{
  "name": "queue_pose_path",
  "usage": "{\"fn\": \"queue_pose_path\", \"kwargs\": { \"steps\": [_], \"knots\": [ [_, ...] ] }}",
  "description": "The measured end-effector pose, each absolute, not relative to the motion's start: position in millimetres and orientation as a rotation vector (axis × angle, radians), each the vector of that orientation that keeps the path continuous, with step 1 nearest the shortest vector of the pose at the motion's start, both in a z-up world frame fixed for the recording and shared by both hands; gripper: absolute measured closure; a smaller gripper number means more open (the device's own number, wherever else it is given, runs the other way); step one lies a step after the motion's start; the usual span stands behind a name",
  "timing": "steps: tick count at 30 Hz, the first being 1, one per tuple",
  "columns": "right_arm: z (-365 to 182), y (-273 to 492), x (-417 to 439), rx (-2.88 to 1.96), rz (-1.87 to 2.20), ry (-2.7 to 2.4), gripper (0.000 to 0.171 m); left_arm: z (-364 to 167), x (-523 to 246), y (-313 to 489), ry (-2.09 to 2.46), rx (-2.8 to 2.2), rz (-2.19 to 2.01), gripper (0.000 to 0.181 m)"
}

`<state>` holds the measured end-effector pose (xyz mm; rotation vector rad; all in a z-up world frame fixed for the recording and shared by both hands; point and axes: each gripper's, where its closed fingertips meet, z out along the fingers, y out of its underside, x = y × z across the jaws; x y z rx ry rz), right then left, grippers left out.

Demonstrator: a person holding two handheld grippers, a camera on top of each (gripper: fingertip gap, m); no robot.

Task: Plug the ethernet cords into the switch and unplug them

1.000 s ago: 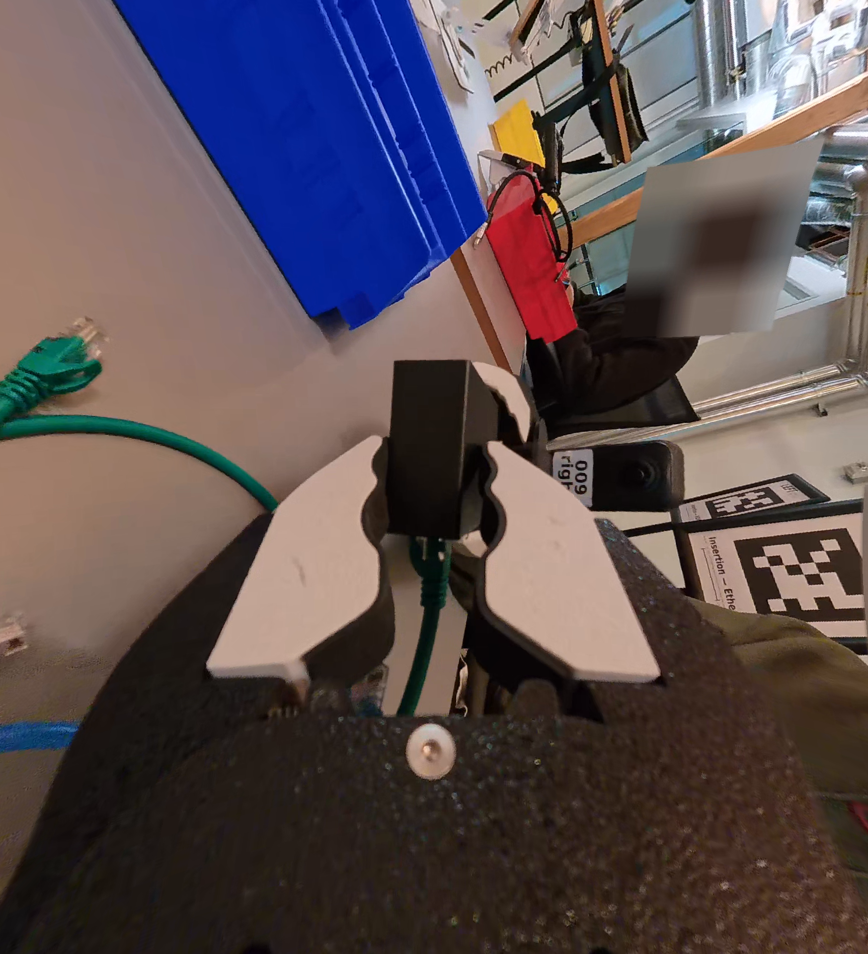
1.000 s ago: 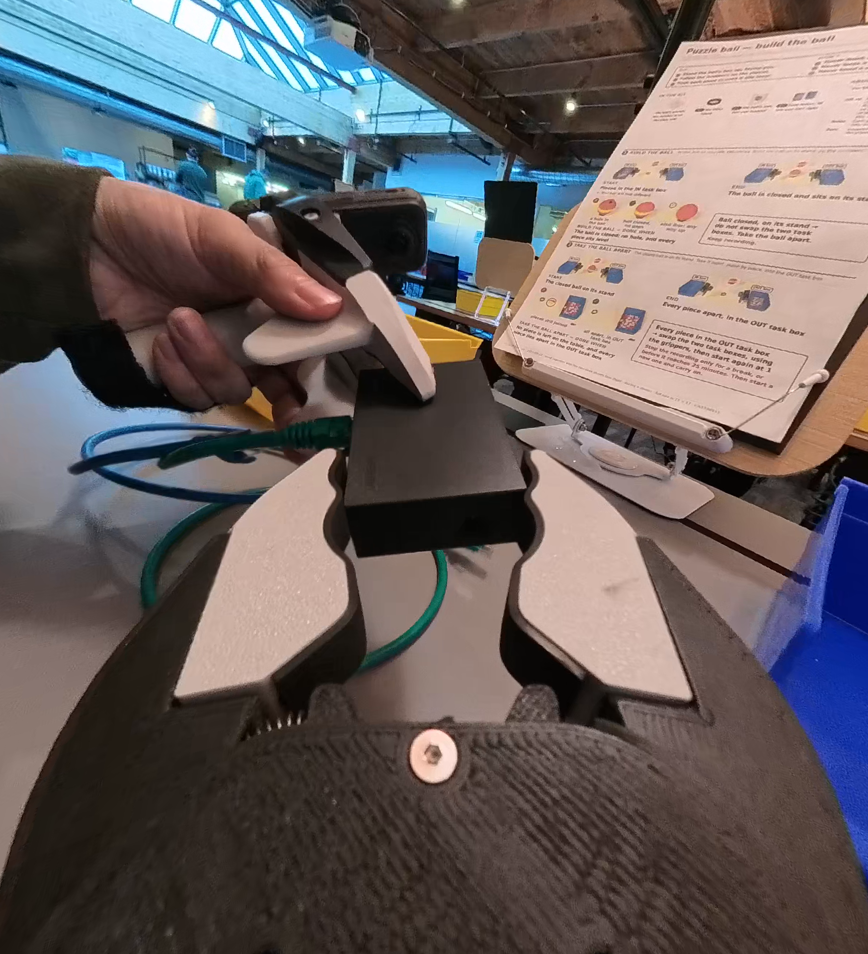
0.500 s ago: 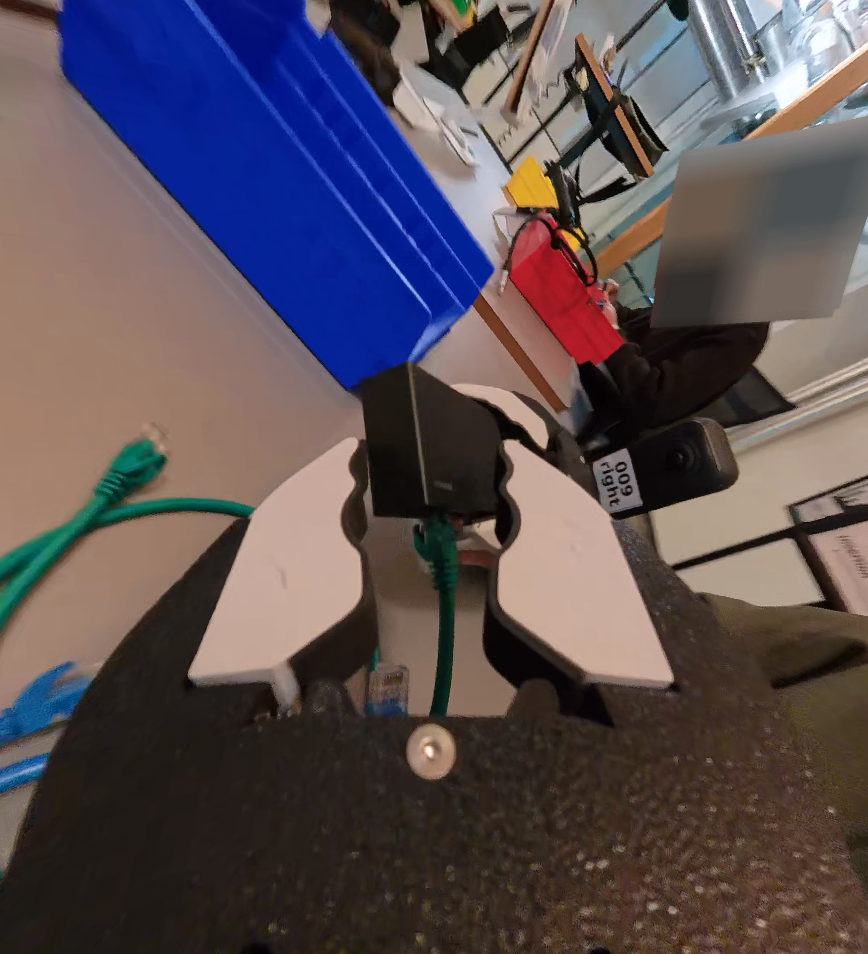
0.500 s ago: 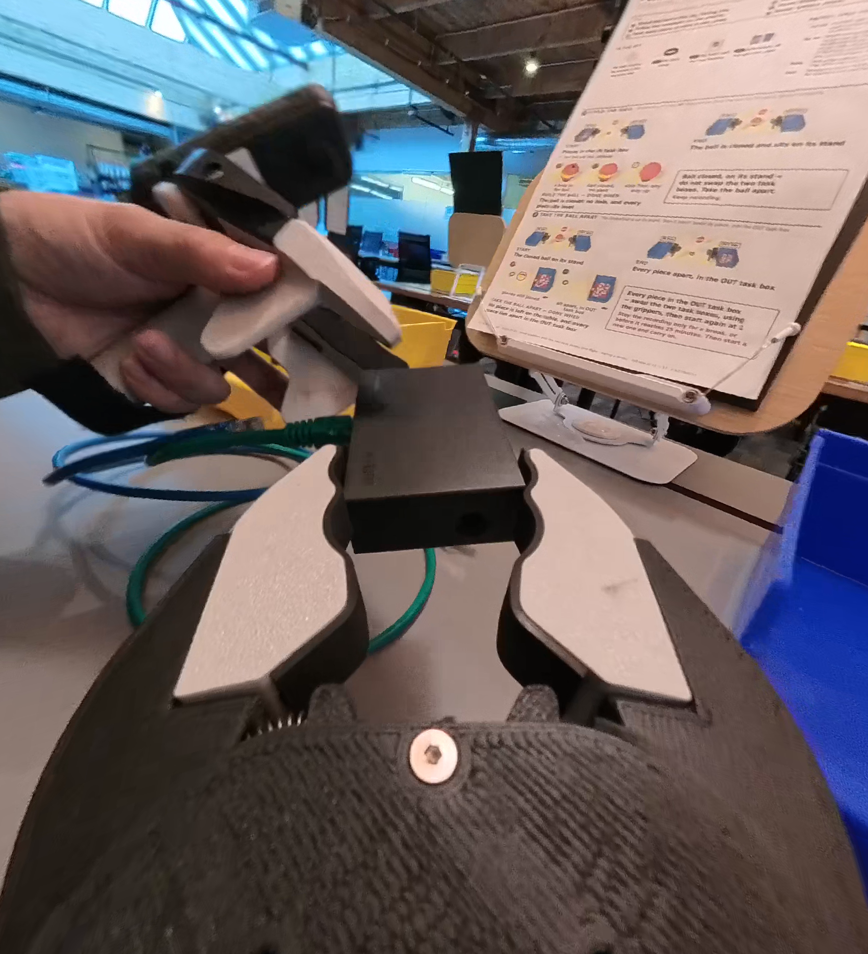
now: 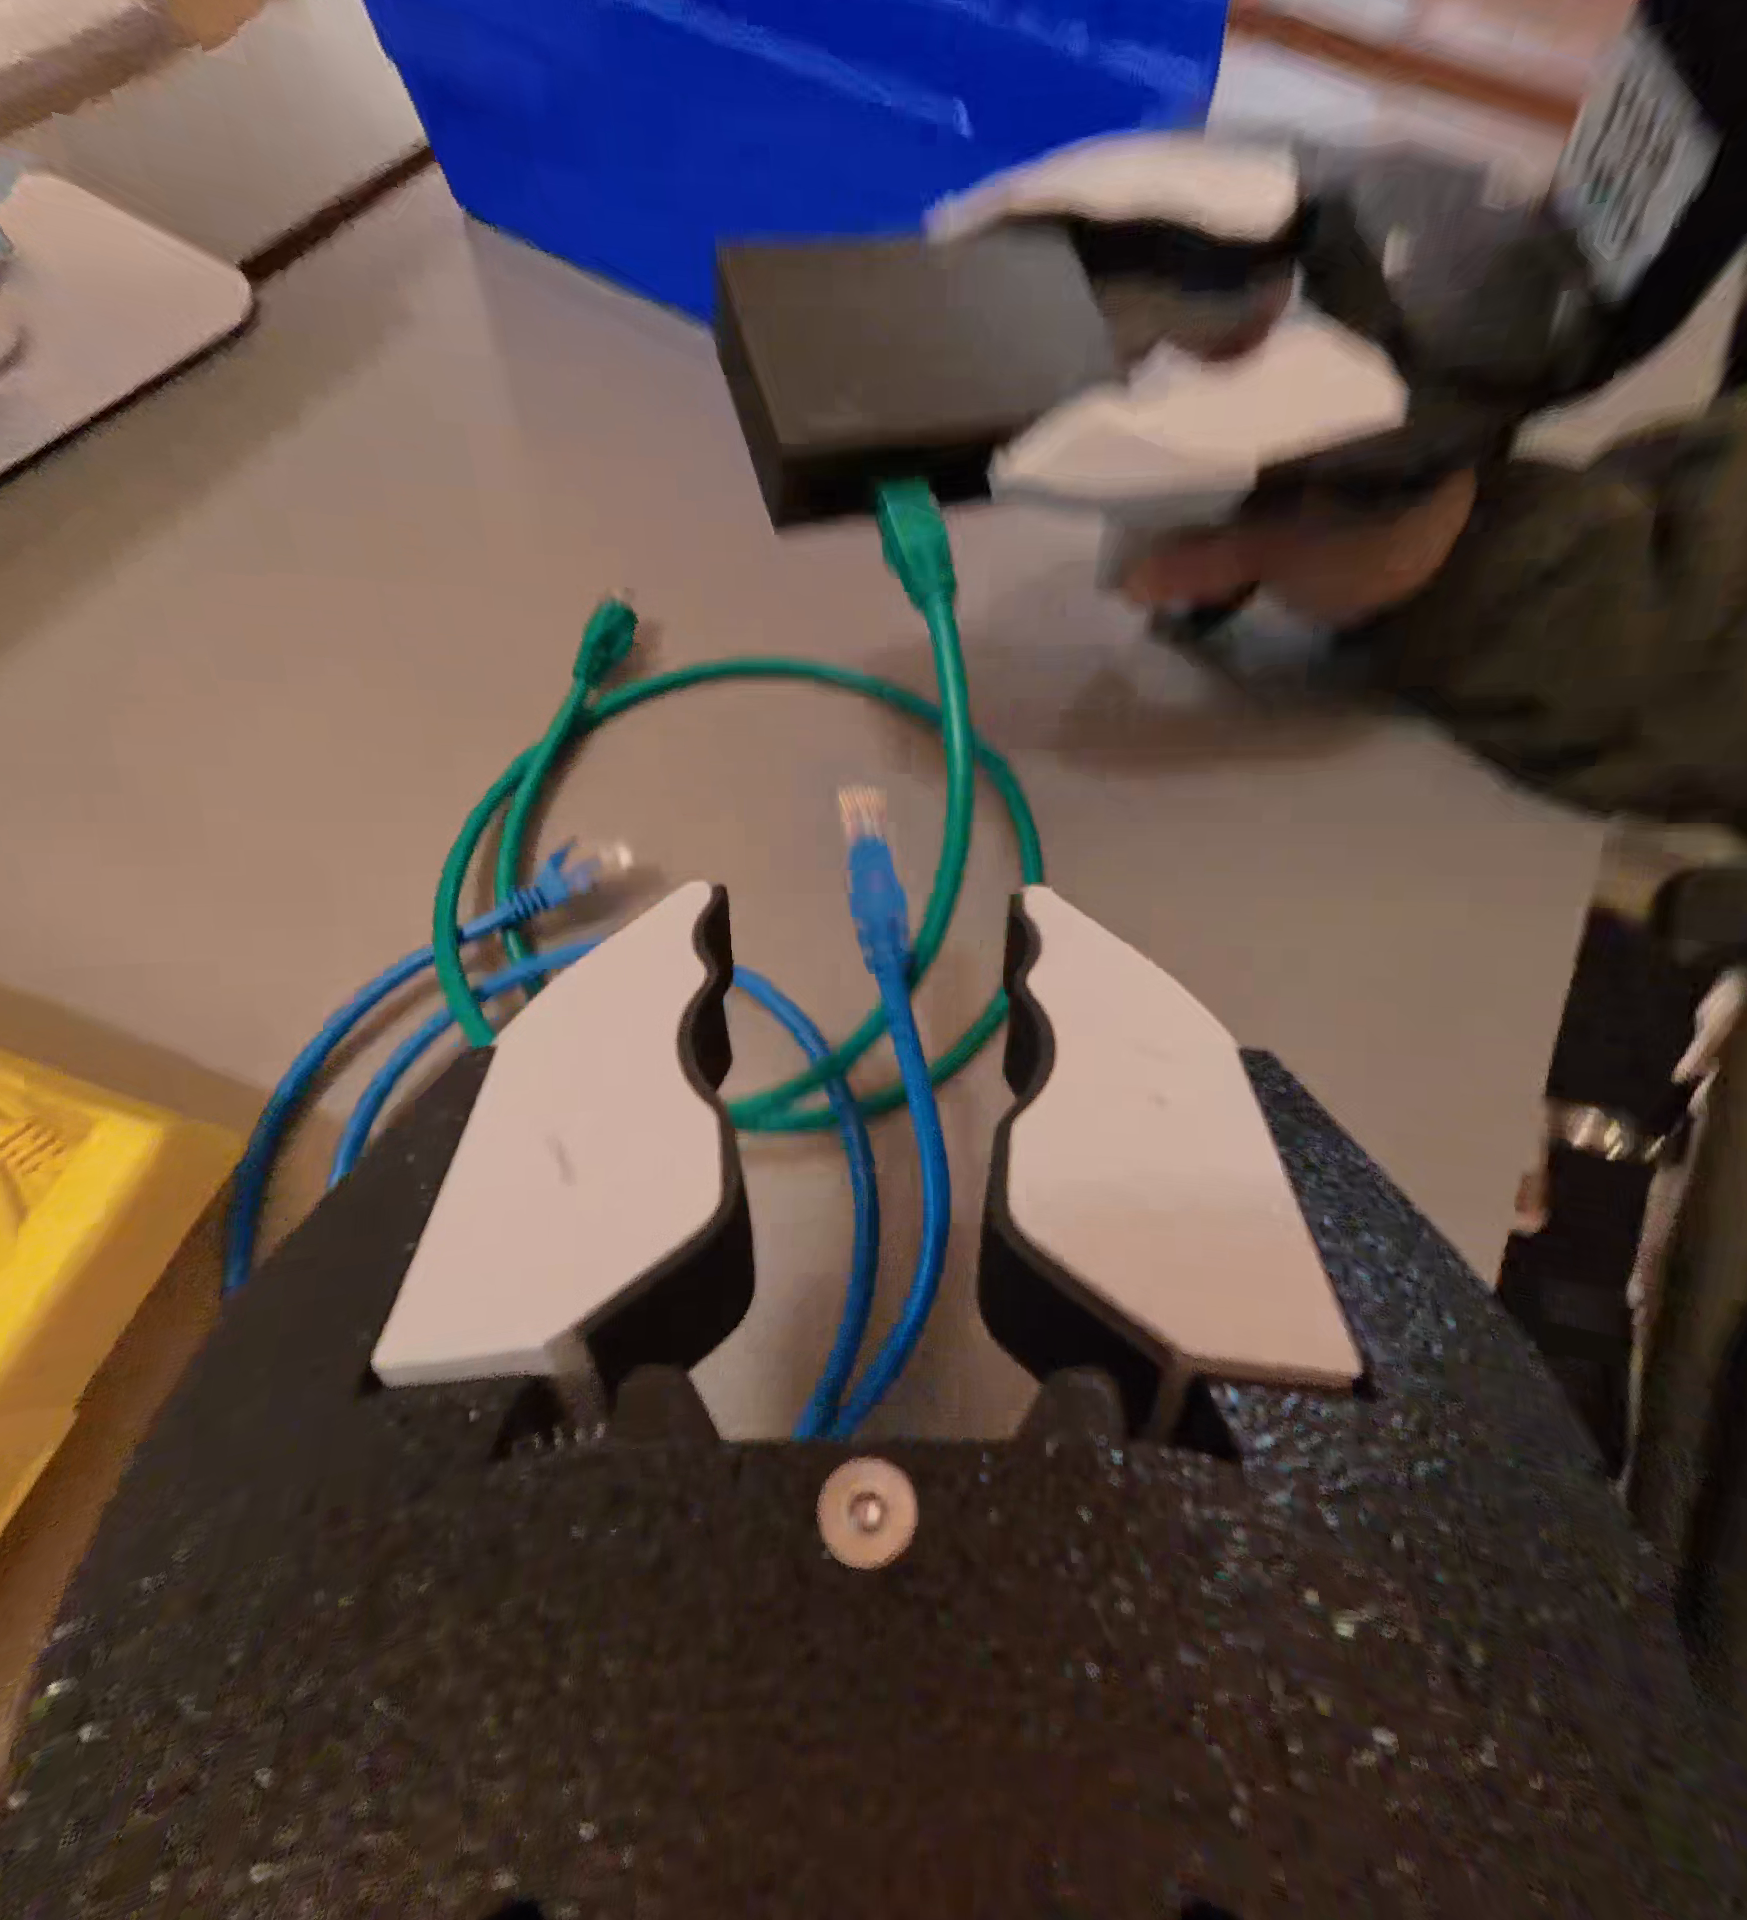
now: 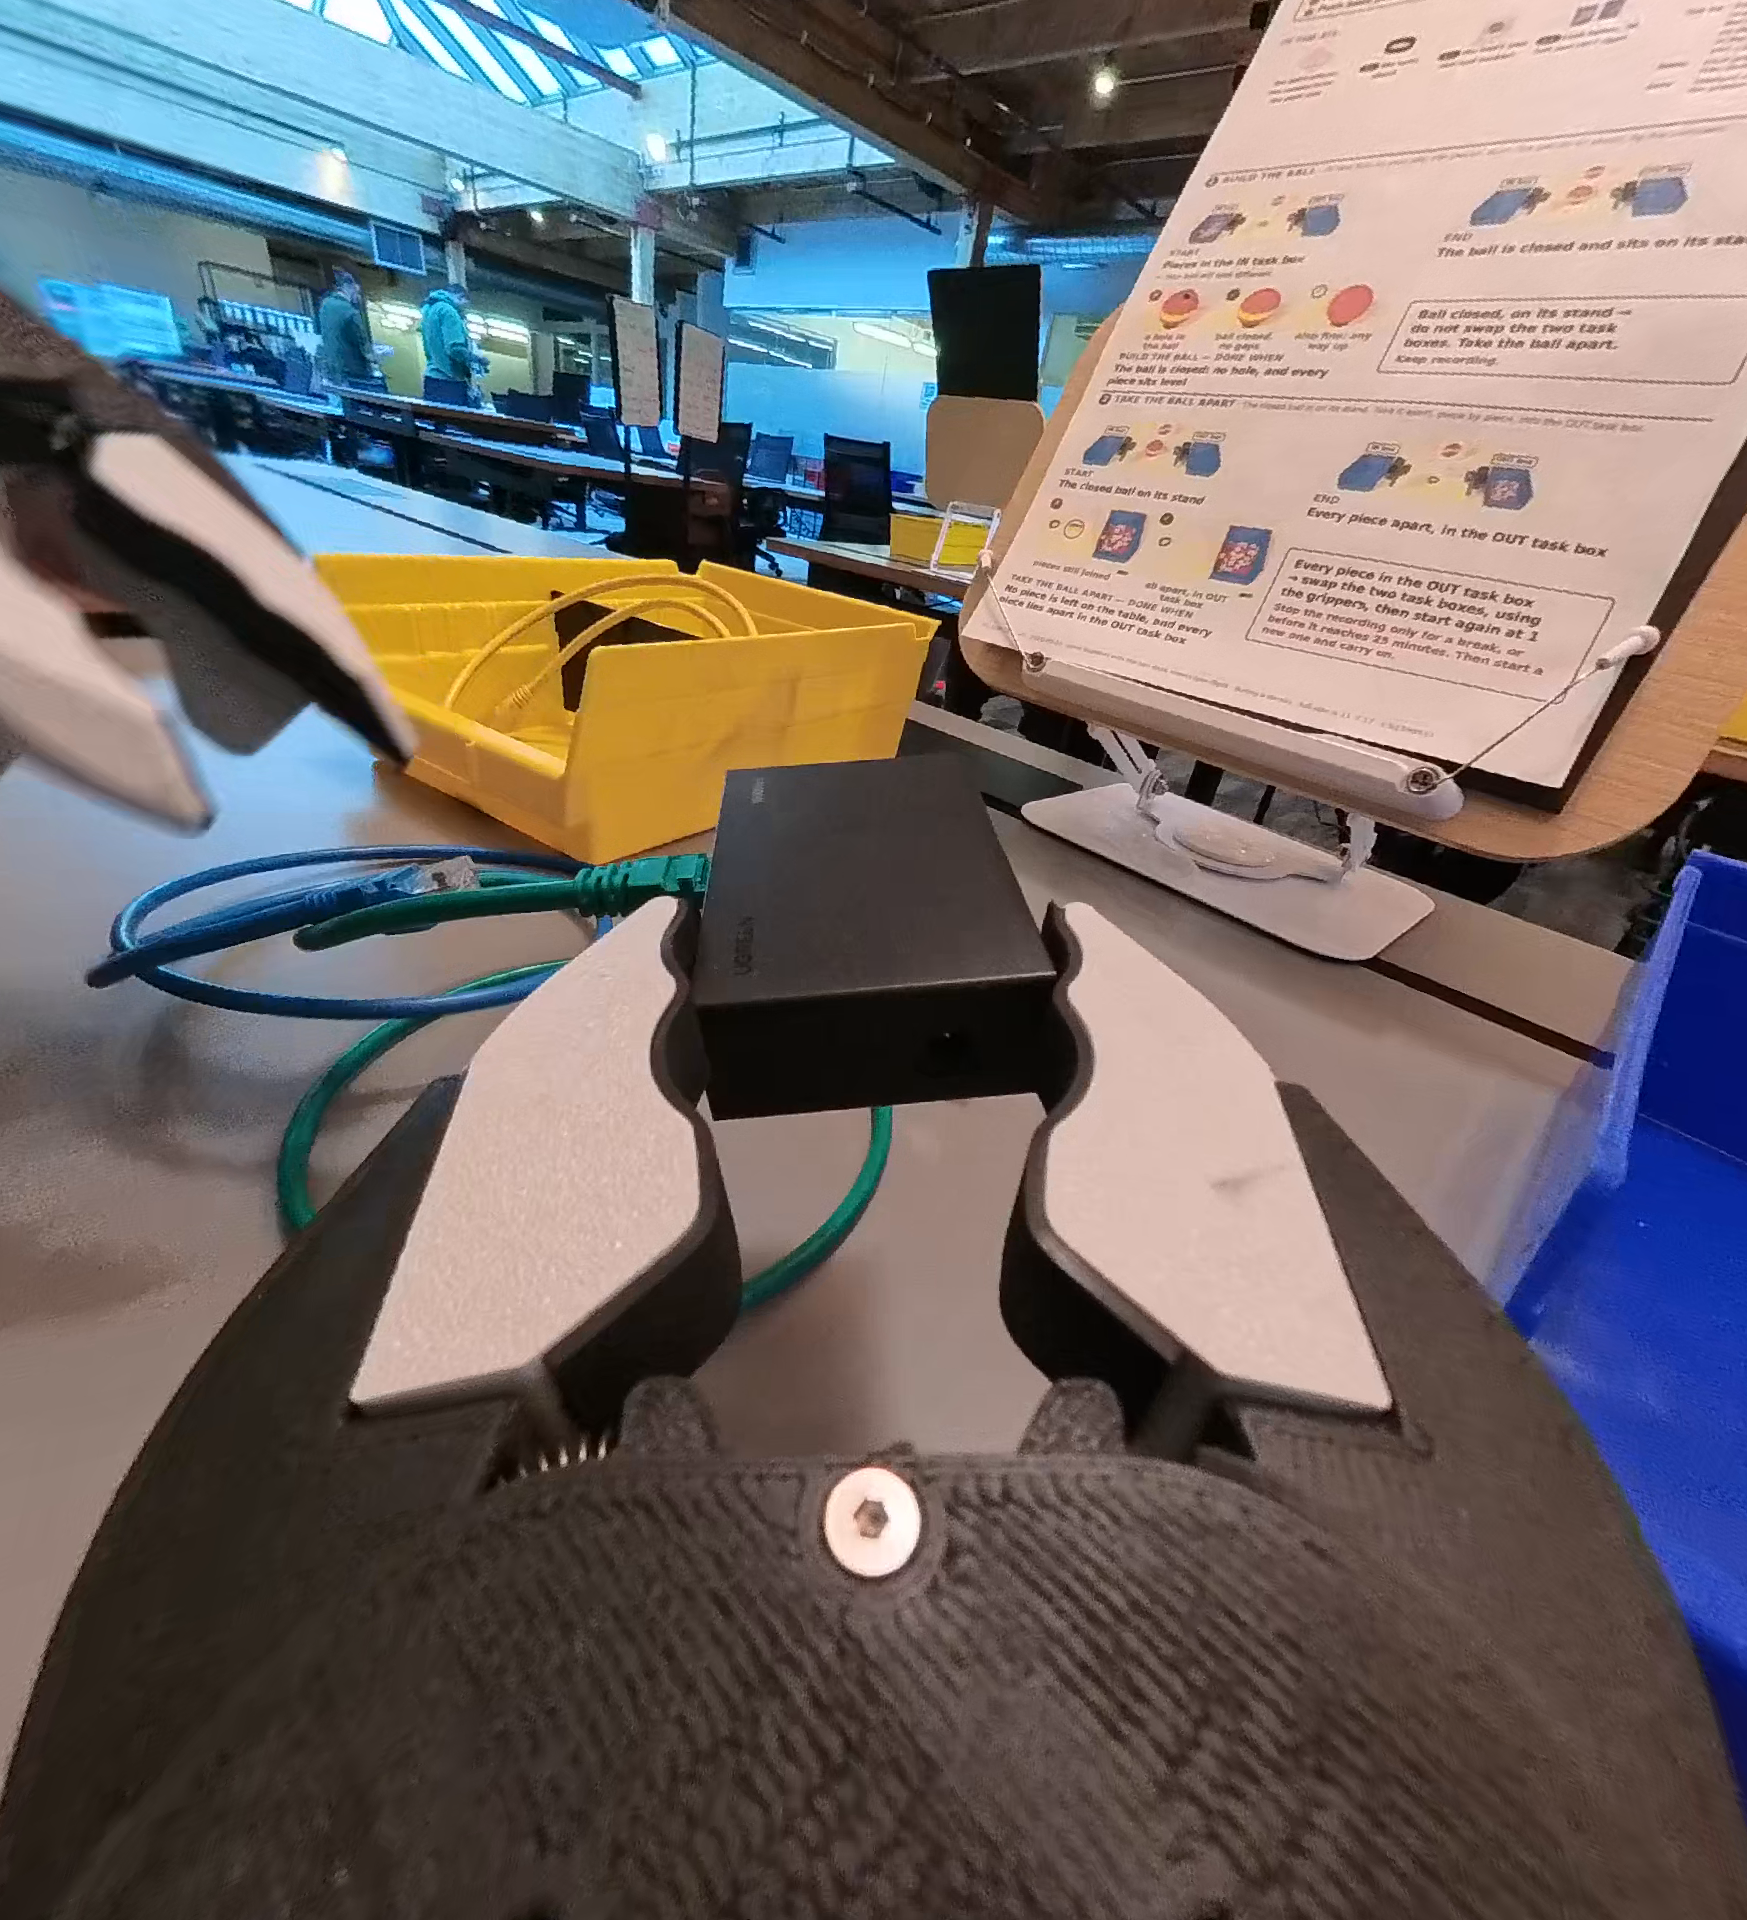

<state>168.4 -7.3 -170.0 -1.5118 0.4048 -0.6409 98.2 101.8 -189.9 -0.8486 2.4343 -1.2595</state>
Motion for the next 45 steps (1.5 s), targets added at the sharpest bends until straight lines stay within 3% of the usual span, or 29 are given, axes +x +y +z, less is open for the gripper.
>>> {"fn": "queue_pose_path", "kwargs": {
  "steps": [4,9,13,16,26,32,45],
  "knots": [
    [-169.3,-8.3,168.8,-1.504,-0.642,0.41,0.108,-216.5,83.3,114.7,2.437,-0.818,-0.995,0.144],
    [-169.6,-6.7,167.1,-1.511,-0.649,0.393,0.108,-219.0,82.4,106.5,2.407,-0.944,-1.119,0.162],
    [-169.6,-6.3,166.3,-1.511,-0.651,0.387,0.108,-228.3,83.5,109.4,2.427,-0.961,-1.037,0.16],
    [-169.7,-6.2,166.2,-1.512,-0.649,0.386,0.108,-230.2,83.6,110.3,2.429,-0.934,-1.011,0.175],
    [-168.2,-7.9,166.5,-1.497,-0.639,0.392,0.108,-191.4,100.3,110.7,2.291,-0.972,-0.966,0.176],
    [-167.6,-8.2,166.1,-1.492,-0.643,0.389,0.108,-202.6,116.7,88.8,2.433,-0.935,-0.76,0.177],
    [-167.8,-9.6,169.4,-1.492,-0.665,0.411,0.108,-201.0,129.4,71.7,2.467,-0.994,-0.727,0.177]
  ]
}}
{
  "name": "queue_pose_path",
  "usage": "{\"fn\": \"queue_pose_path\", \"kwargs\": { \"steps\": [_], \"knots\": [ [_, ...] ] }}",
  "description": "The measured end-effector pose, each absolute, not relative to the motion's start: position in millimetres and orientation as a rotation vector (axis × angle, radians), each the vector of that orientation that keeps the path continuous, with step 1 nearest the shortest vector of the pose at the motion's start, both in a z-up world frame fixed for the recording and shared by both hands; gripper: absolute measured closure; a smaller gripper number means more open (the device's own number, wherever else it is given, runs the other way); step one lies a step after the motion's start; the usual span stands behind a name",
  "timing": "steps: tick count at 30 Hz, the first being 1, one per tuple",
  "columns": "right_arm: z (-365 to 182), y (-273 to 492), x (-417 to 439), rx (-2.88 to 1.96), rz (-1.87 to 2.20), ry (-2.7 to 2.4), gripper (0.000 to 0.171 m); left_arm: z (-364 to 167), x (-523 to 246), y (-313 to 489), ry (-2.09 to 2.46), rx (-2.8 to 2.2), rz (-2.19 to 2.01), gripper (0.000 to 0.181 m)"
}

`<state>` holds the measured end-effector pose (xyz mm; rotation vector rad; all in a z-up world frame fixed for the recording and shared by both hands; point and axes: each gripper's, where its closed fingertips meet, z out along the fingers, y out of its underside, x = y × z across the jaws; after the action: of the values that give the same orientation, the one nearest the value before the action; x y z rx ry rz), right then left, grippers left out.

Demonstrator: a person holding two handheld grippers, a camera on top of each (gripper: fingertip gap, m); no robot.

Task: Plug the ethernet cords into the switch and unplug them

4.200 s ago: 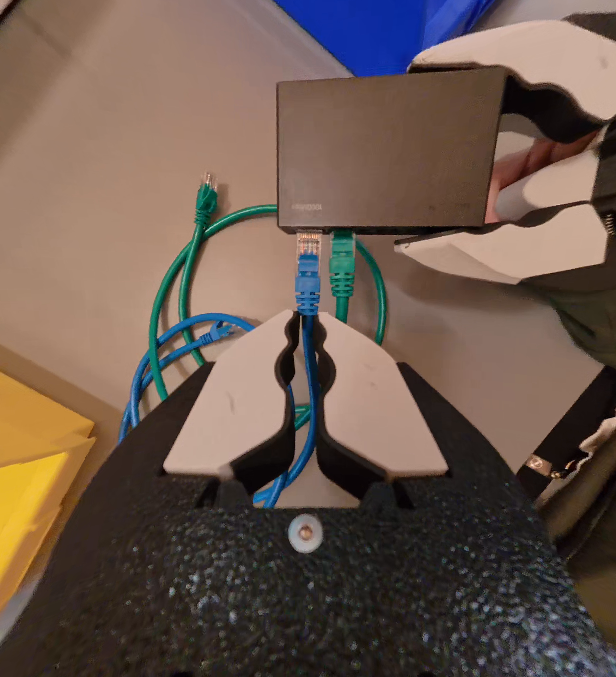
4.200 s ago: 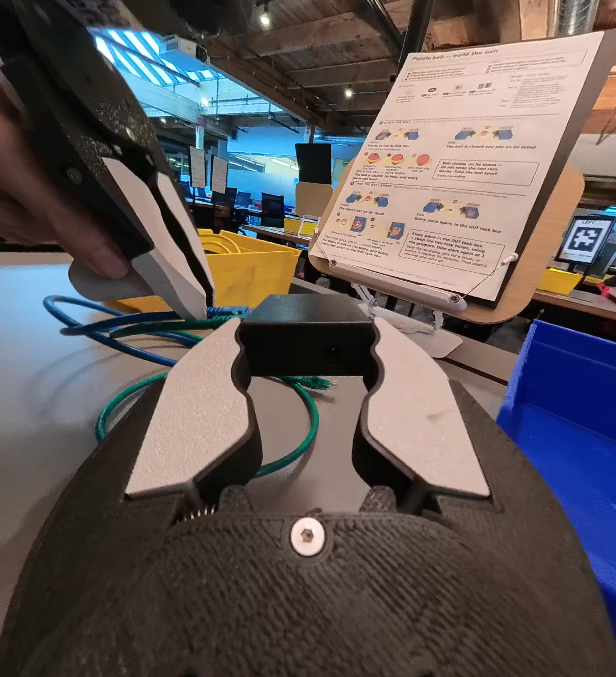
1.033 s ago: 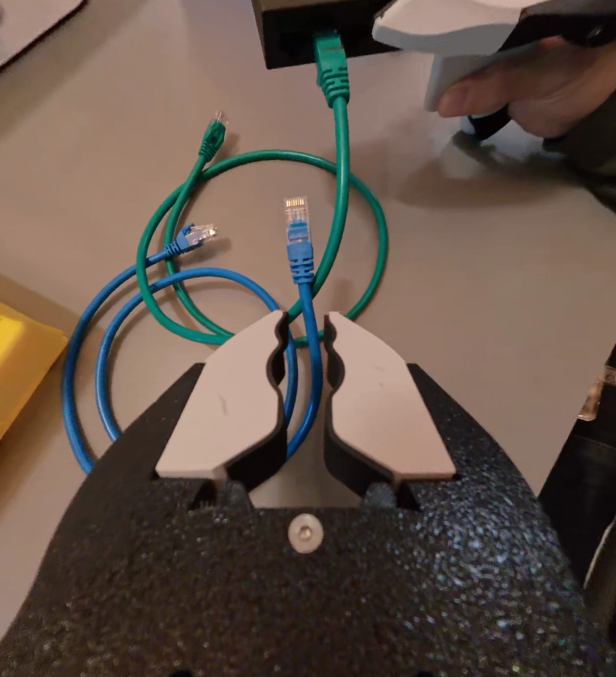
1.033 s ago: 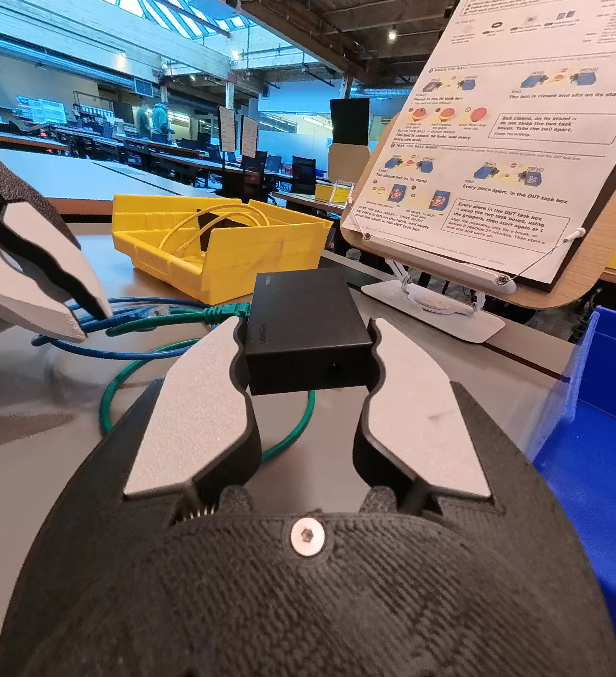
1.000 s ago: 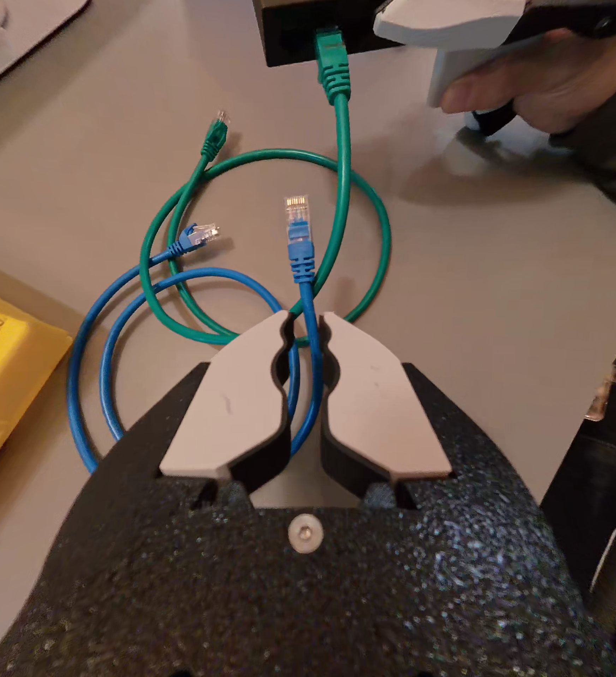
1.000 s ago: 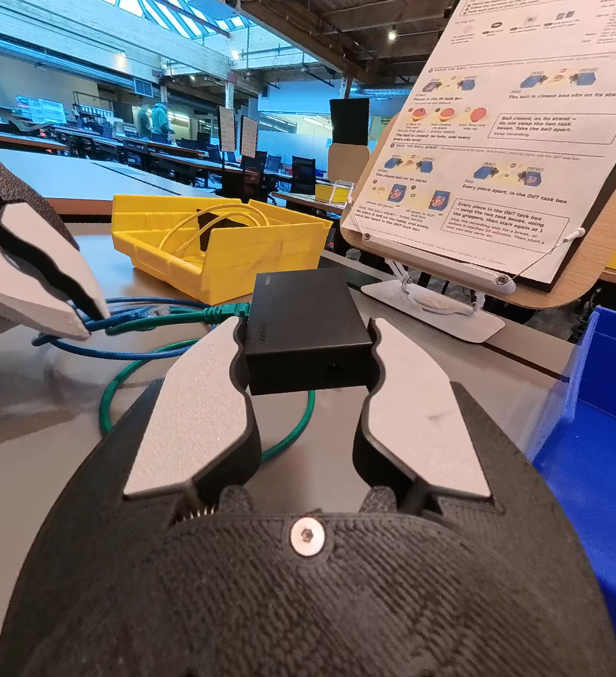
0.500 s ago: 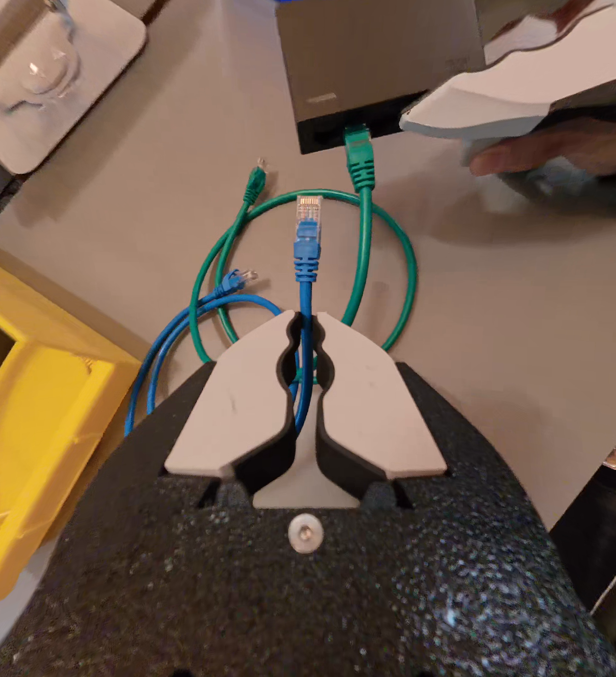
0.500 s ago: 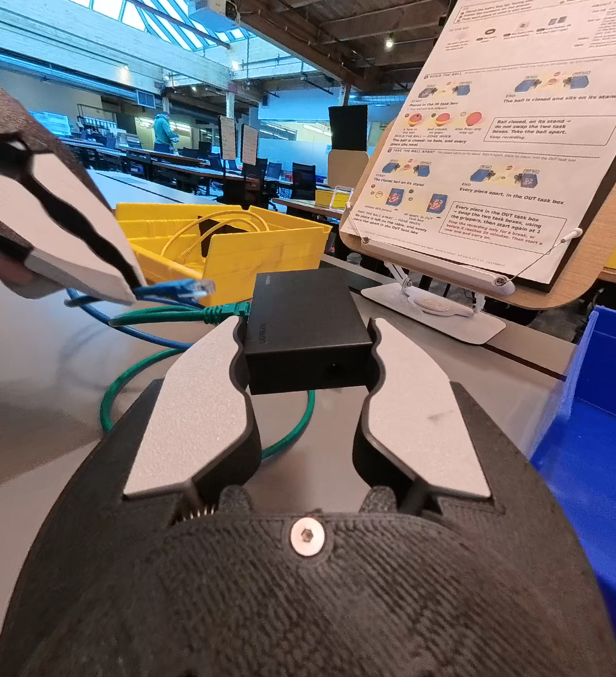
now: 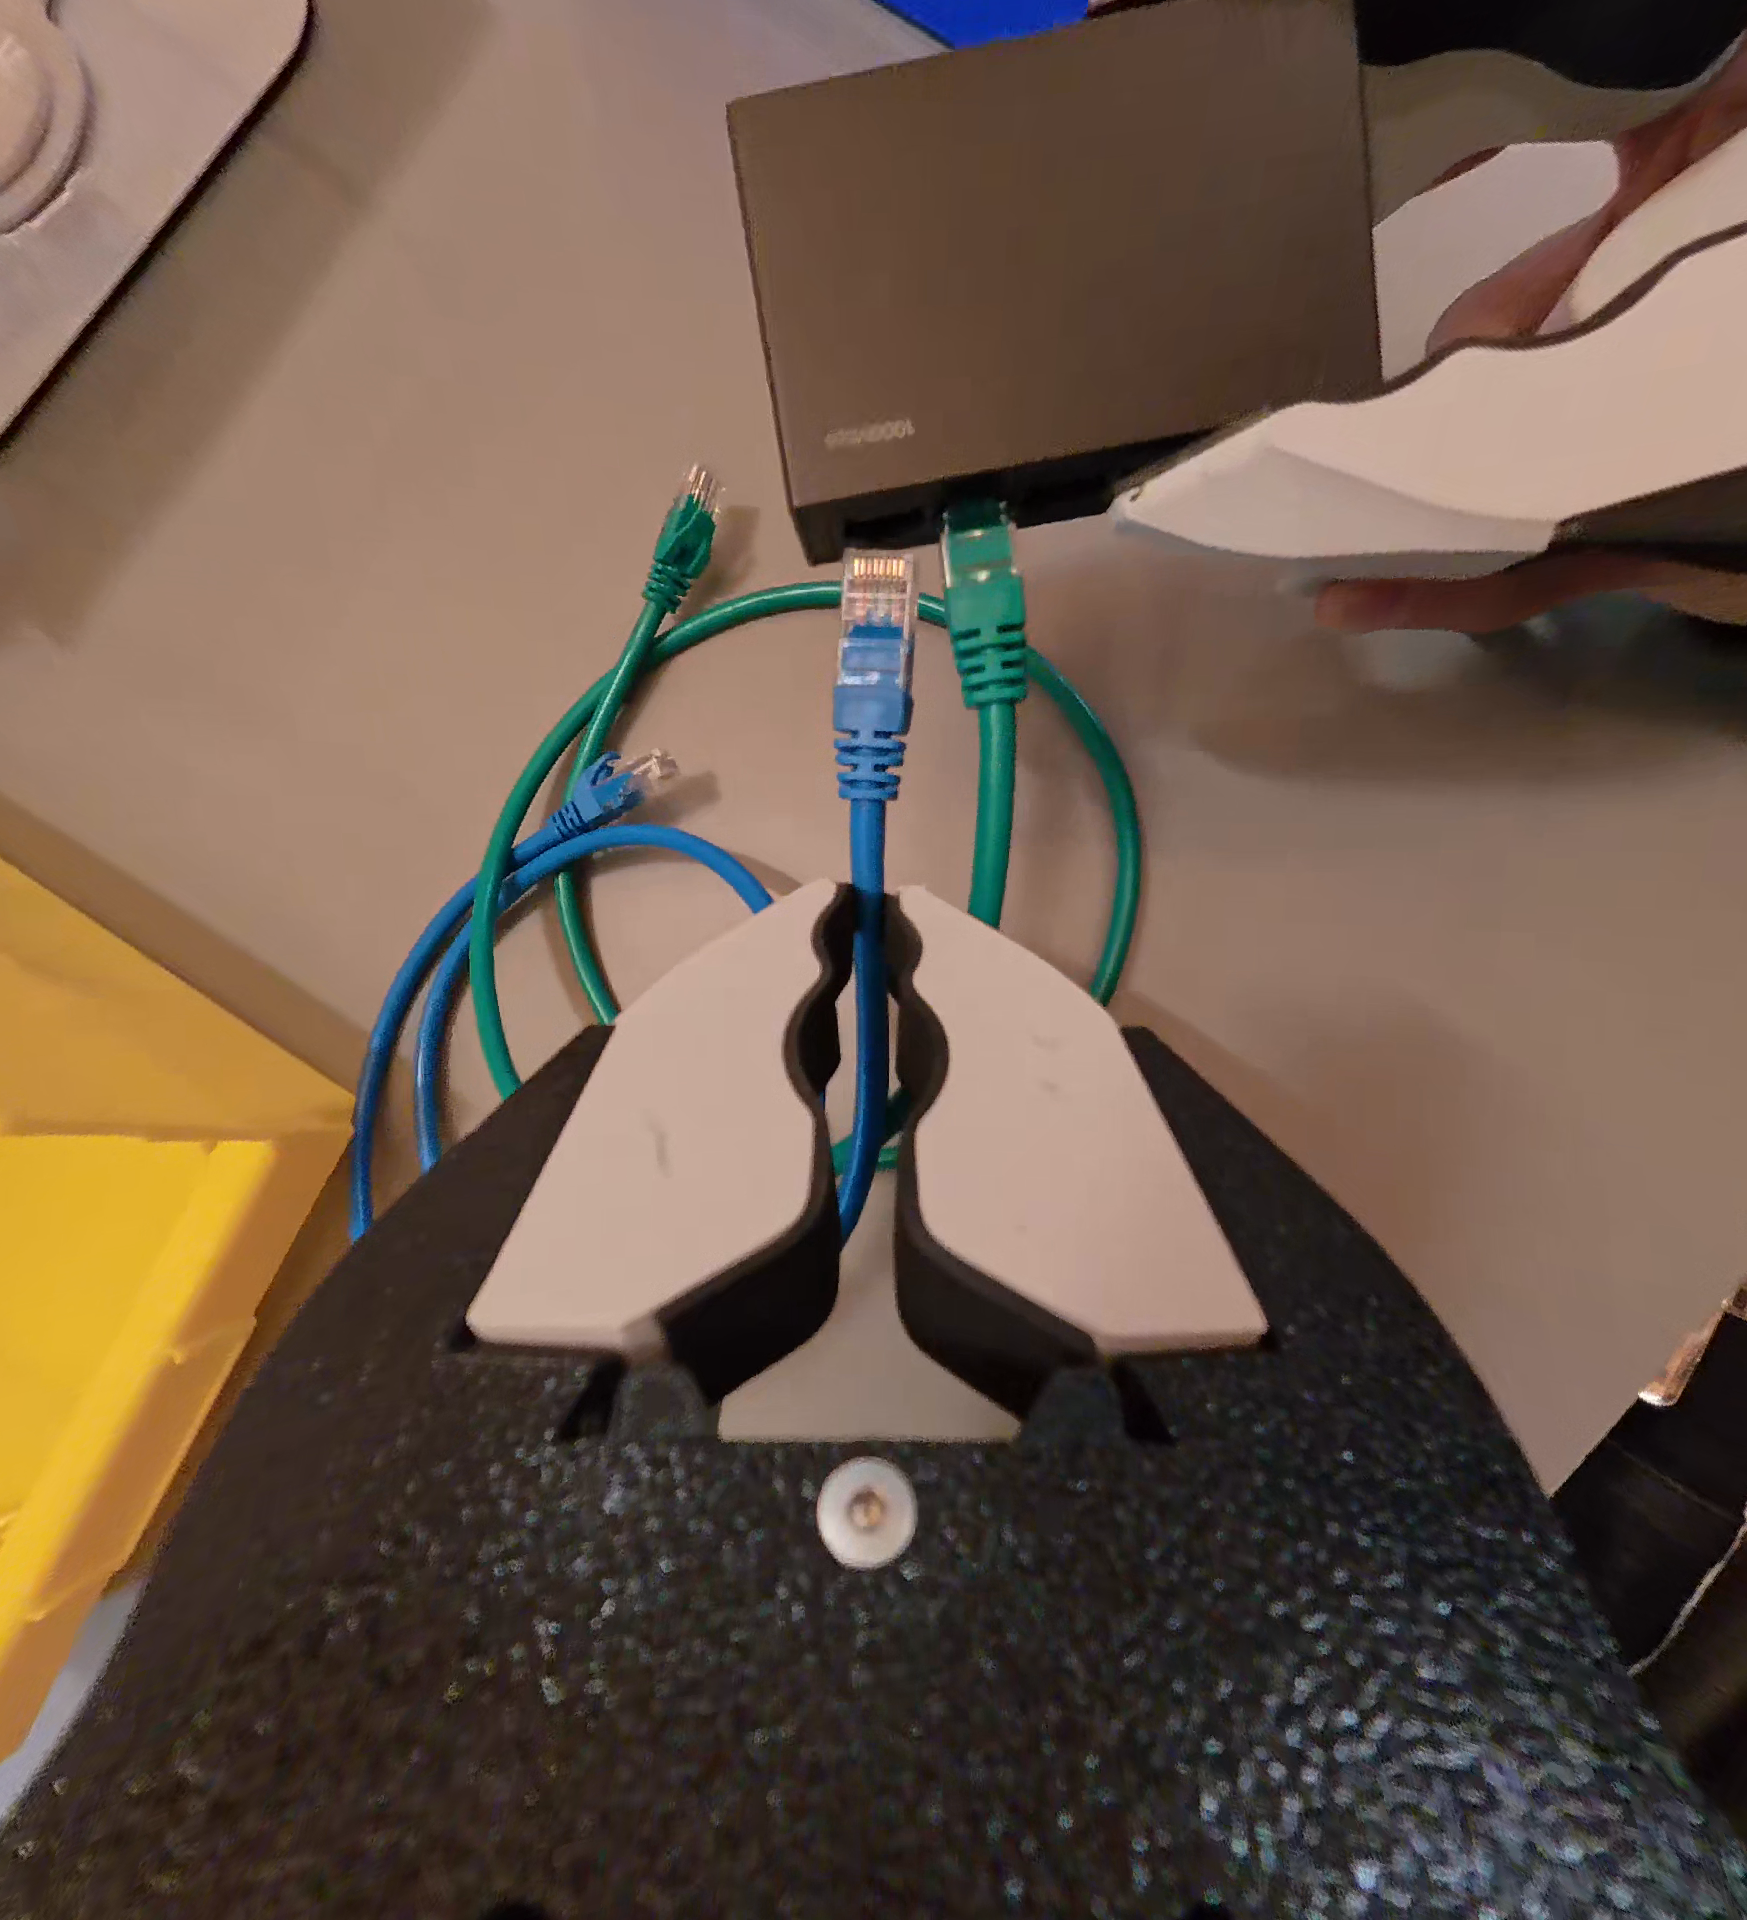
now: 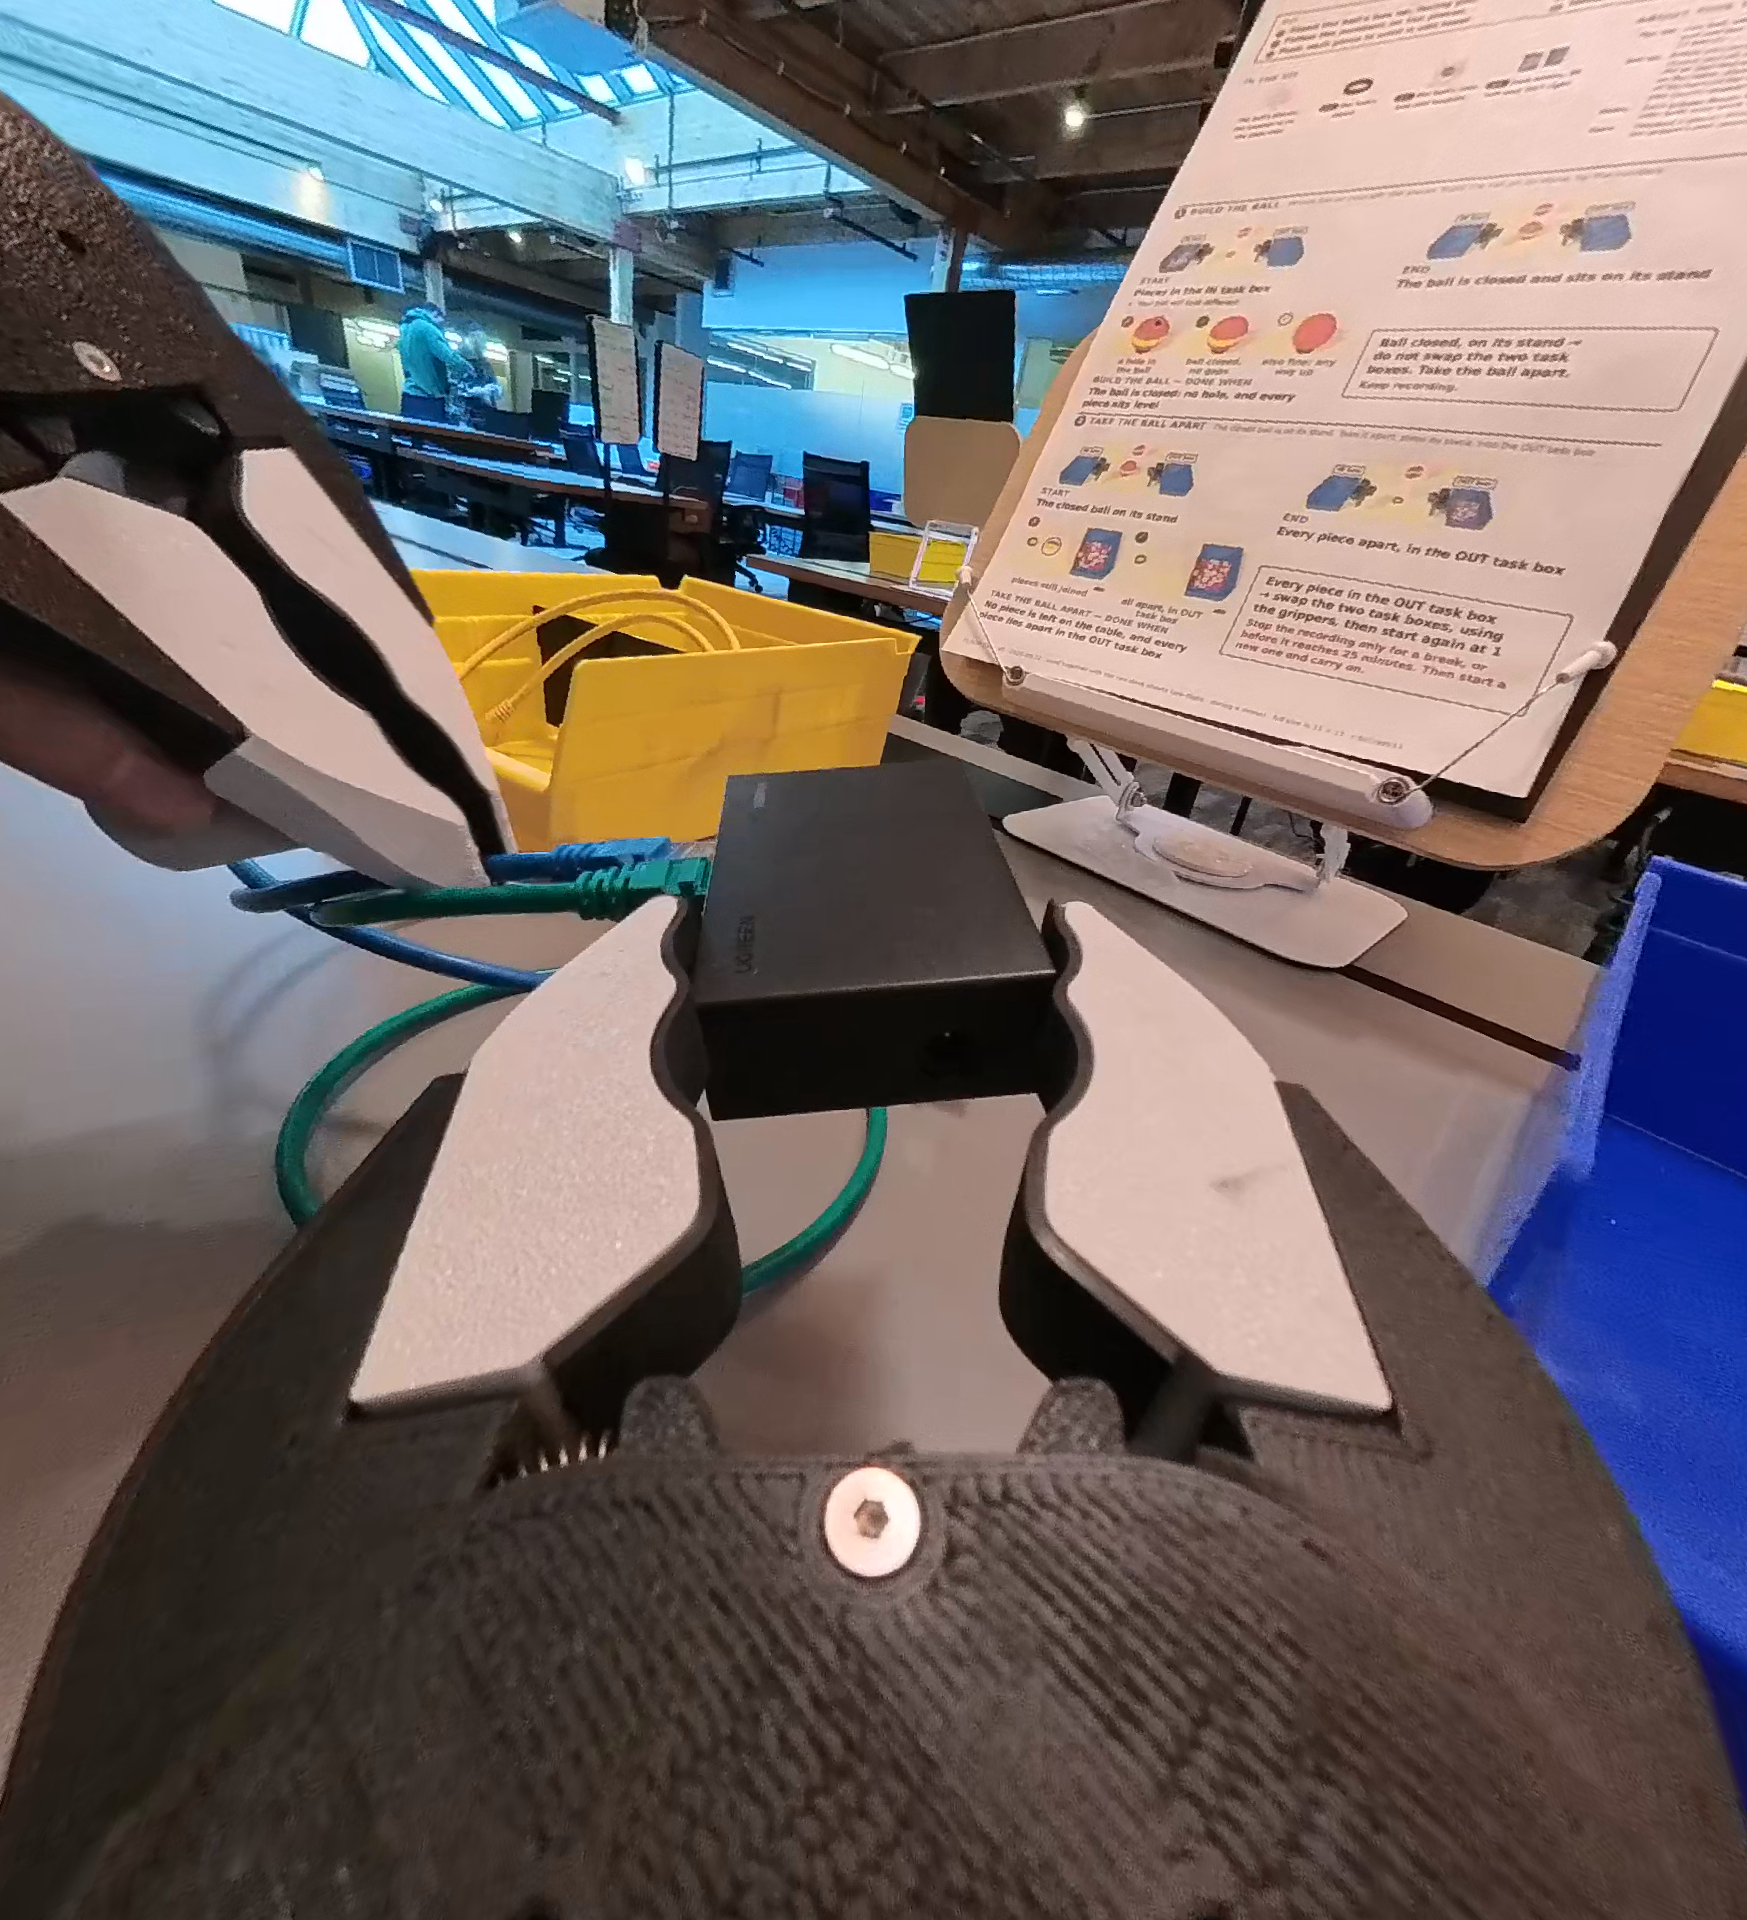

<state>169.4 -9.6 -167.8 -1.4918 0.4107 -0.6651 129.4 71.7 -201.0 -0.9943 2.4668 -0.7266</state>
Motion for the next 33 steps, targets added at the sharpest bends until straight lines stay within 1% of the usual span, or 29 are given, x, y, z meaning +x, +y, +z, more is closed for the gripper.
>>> {"fn": "queue_pose_path", "kwargs": {
  "steps": [15,20,29,33],
  "knots": [
    [-167.3,-12.4,172.9,-1.482,-0.711,0.439,0.108,-201.7,131.1,59.6,2.429,-1.16,-0.751,0.177],
    [-167.3,-14.9,176.8,-1.473,-0.725,0.477,0.108,-193.1,134.7,56.8,2.366,-1.171,-0.818,0.177],
    [-162.6,-26.6,182.9,-1.394,-0.639,0.559,0.108,-180.5,144.5,45.7,2.19,-1.05,-1.076,0.177],
    [-164.5,-23.5,182.0,-1.411,-0.639,0.564,0.108,-184.1,146.1,49.9,2.103,-0.983,-0.991,0.177]
  ]
}}
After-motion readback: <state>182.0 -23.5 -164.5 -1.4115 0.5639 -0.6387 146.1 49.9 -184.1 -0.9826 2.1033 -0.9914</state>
